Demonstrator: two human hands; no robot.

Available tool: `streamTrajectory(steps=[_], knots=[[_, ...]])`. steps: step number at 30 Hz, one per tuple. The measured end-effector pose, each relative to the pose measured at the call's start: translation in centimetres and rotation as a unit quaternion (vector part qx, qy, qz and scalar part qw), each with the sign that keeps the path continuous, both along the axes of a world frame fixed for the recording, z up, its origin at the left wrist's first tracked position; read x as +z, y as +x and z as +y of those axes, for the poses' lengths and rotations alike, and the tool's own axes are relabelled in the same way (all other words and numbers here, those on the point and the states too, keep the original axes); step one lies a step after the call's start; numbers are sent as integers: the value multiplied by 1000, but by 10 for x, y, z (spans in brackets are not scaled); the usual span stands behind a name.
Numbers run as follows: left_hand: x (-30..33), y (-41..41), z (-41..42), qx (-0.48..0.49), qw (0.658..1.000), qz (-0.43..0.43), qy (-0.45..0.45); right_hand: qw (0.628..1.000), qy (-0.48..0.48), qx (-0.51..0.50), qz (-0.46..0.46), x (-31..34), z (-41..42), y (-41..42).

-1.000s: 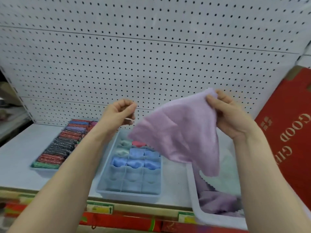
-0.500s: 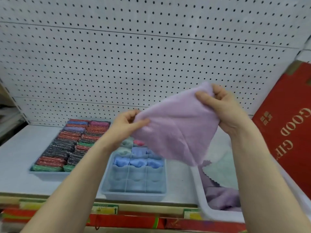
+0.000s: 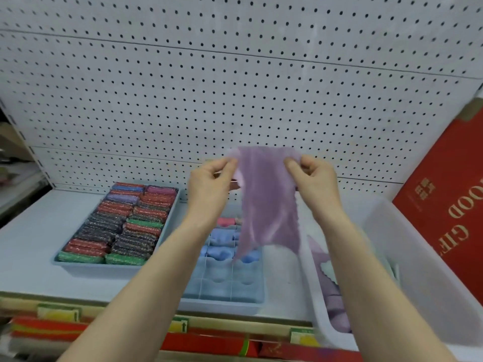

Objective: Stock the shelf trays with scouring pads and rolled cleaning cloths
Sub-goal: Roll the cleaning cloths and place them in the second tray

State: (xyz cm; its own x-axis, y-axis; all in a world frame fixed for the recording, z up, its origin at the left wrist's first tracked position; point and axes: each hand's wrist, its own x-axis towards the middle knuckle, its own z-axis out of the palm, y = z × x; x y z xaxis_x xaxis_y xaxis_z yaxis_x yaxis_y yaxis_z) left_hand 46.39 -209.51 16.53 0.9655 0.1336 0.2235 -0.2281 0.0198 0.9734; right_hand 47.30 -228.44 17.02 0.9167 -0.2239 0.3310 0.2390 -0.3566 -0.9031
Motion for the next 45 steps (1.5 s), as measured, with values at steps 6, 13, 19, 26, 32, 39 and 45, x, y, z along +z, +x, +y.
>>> streamTrajectory(steps=[6, 13, 19, 26, 32, 39, 45], knots=[[3, -14, -30, -27, 994, -53, 94, 996, 48, 74, 10, -2, 43, -17], [-2, -26, -25, -65, 996, -23, 59, 993, 42, 109, 13, -9, 33, -17], [-3, -10, 3, -62, 991, 97, 60, 964, 101, 238, 60, 5, 16, -29], [-3, -2, 10, -154, 973, 153, -77, 961, 103, 241, 84, 13, -4, -33], [1, -4, 7, -107, 987, 81, -84, 985, 32, 151, 73, 10, -9, -36], [8, -8, 18, -147, 989, 2, -13, 983, 47, 171, 56, 29, -19, -37], [2, 8, 15, -69, 996, 42, 44, 995, -71, 1, 65, 23, -5, -10]])
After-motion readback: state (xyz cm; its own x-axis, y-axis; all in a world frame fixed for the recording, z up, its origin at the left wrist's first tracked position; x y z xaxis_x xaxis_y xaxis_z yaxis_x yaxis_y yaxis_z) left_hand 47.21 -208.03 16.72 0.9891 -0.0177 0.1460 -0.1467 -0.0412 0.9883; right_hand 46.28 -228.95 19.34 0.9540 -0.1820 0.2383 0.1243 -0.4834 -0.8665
